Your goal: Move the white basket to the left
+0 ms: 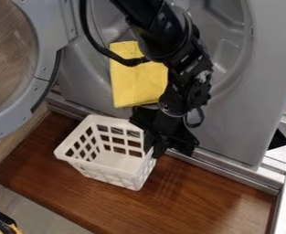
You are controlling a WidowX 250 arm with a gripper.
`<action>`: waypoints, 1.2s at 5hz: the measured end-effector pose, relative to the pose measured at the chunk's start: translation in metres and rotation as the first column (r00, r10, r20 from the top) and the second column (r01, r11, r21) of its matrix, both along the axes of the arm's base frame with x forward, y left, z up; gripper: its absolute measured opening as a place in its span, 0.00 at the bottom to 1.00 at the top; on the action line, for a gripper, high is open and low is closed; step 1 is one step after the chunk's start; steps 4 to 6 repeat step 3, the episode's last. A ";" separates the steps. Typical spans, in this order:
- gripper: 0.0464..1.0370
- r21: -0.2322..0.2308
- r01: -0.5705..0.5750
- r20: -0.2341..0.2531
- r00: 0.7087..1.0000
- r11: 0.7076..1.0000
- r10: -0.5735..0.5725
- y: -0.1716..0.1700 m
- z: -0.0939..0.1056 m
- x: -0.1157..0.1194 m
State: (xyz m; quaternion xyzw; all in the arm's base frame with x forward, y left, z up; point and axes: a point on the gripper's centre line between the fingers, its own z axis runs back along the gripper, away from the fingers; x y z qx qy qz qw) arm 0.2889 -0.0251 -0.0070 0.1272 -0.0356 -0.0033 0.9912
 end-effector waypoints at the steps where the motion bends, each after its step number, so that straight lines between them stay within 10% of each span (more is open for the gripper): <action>1: 0.05 0.007 0.020 -0.018 1.000 1.000 -0.020 0.000 -0.008 0.006; 3: 0.26 0.012 0.000 -0.033 0.999 1.000 0.001 0.002 -0.019 0.014; 6: 0.26 0.012 0.000 -0.033 0.999 1.000 0.001 0.002 -0.019 0.014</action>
